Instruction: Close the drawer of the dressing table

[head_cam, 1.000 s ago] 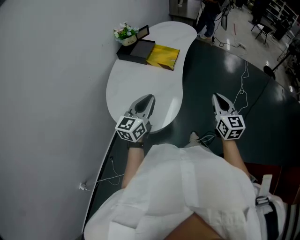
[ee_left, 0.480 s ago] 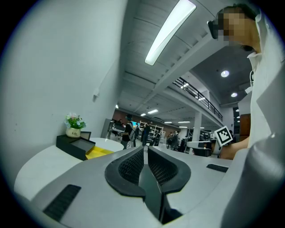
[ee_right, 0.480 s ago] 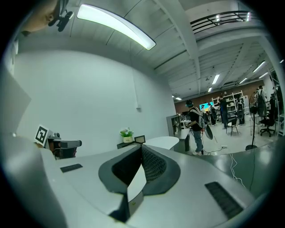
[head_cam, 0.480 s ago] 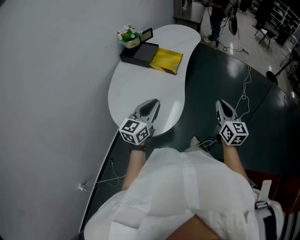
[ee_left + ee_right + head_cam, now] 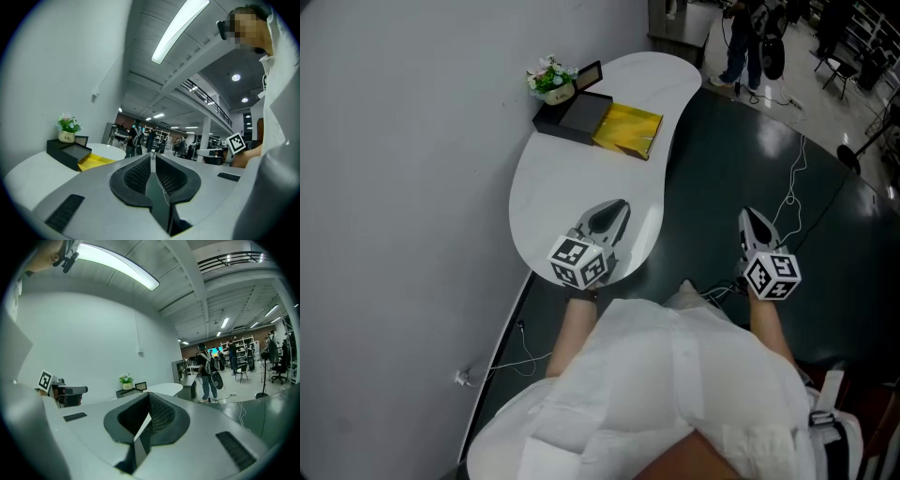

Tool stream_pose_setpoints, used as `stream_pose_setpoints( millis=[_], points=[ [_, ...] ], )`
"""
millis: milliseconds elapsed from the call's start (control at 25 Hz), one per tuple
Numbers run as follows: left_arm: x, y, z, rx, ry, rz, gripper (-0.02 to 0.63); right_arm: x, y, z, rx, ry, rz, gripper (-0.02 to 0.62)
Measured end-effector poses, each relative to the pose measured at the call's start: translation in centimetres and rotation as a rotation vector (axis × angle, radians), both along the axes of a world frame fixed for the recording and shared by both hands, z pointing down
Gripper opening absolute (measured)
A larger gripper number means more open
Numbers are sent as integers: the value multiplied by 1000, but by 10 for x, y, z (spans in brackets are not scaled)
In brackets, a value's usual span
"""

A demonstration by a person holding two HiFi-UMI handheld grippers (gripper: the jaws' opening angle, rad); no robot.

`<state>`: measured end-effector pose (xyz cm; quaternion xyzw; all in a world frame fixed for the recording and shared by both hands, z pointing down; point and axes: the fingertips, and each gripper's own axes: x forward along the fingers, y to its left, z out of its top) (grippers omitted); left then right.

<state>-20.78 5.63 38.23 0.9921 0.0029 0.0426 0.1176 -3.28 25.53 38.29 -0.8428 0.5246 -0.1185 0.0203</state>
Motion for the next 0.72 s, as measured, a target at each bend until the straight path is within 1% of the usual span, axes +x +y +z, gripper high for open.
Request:
stream_pose_setpoints(
  millis=[240, 480, 560, 720],
  points=[
    [76, 9, -1, 12, -14, 56, 41, 63, 9, -1, -2, -15, 18, 9],
    [152, 21, -2, 27, -35, 96, 41, 123, 18, -5, 2, -15, 6, 9],
    [172, 23, -1, 34, -41, 87, 41, 140, 20, -5, -5, -20, -18, 9],
    [202, 17, 3, 36, -48, 30, 41, 171, 16, -5, -3, -28, -83, 9]
  ],
)
